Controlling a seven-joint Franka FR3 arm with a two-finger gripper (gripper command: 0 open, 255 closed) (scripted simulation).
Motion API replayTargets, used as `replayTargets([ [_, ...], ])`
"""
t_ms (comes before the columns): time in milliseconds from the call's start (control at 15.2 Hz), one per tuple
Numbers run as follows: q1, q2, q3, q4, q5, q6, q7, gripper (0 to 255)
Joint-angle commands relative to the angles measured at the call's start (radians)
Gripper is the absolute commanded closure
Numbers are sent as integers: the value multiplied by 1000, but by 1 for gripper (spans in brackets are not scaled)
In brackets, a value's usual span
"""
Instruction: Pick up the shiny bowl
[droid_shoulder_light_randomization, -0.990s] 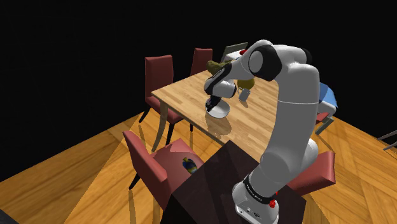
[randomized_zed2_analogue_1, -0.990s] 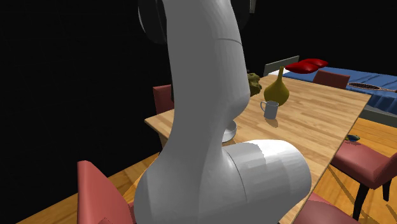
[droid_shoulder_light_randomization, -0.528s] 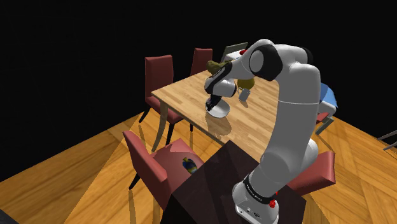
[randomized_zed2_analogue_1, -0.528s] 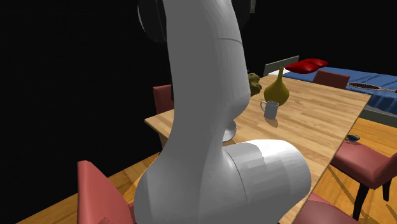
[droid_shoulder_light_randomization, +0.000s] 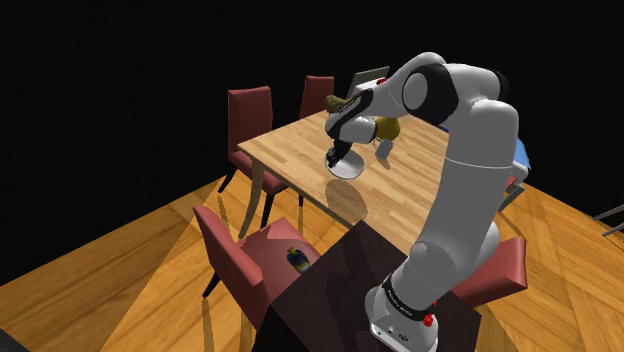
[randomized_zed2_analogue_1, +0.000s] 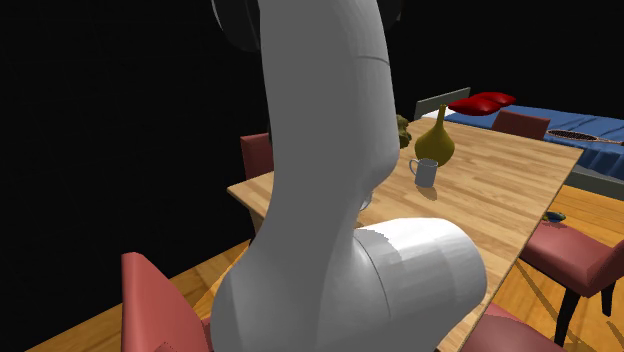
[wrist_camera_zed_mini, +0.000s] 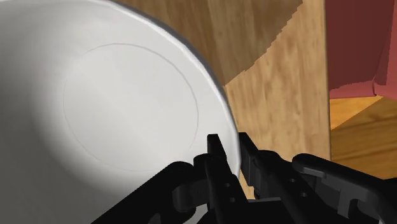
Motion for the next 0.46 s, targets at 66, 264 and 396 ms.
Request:
replayTargets([
  [66, 10, -32, -15, 0, -19, -31, 12, 255],
  [264, 20, -63, -28, 1, -38, -62, 25, 255],
  [396, 21, -65, -28, 1, -39, -63, 26, 255],
])
